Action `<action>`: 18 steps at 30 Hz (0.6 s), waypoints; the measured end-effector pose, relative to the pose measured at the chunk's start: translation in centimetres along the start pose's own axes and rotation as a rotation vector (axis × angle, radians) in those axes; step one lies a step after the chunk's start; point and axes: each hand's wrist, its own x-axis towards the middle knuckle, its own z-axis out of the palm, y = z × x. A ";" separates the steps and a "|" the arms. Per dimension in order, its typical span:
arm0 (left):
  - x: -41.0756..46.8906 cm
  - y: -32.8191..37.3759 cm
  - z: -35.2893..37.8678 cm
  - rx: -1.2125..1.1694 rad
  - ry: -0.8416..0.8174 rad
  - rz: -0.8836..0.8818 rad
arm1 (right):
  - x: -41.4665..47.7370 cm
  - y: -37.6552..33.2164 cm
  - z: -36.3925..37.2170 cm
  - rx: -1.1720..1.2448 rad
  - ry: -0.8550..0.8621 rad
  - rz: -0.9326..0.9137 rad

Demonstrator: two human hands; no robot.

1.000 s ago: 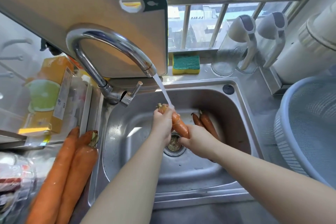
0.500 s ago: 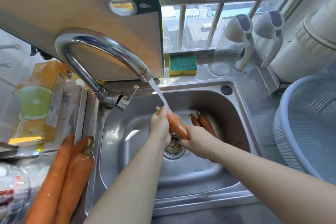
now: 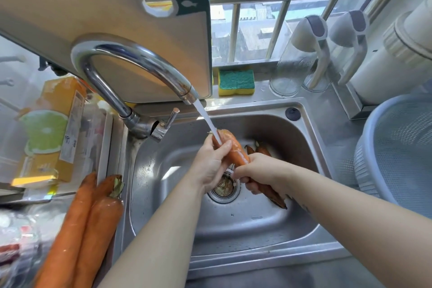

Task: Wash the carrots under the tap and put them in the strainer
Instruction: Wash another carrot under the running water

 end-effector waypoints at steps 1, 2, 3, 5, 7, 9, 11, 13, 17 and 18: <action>0.1 -0.3 0.2 -0.004 0.038 0.008 | 0.0 -0.2 -0.1 -0.034 0.016 -0.010; 0.3 -0.6 0.4 -0.003 0.078 0.012 | -0.1 -0.4 -0.1 -0.077 0.029 -0.021; 0.6 -1.1 0.5 0.003 0.122 0.012 | -0.1 -0.5 -0.1 -0.136 0.039 -0.032; 1.2 -1.6 0.9 0.002 0.218 -0.008 | -0.3 -0.5 0.2 -0.307 0.060 -0.053; 1.4 -1.7 1.2 -0.058 0.317 -0.030 | -0.4 -0.3 0.7 -0.400 0.067 -0.060; 1.0 -1.2 1.5 -0.141 0.362 -0.108 | -0.5 -0.2 0.9 -0.363 0.045 -0.043; 0.6 -0.5 1.2 -0.242 0.316 -0.178 | -0.5 -0.1 0.7 -0.304 0.001 -0.011; 0.3 0.0 0.4 -0.288 0.236 -0.183 | -0.3 -0.1 0.4 -0.221 -0.048 0.022; -0.5 0.1 -0.6 -0.157 0.088 -0.057 | 0.1 -0.4 0.3 -0.045 -0.106 0.058; -0.6 0.1 -0.8 -0.123 0.066 -0.033 | 0.2 -0.5 0.3 -0.079 -0.093 0.048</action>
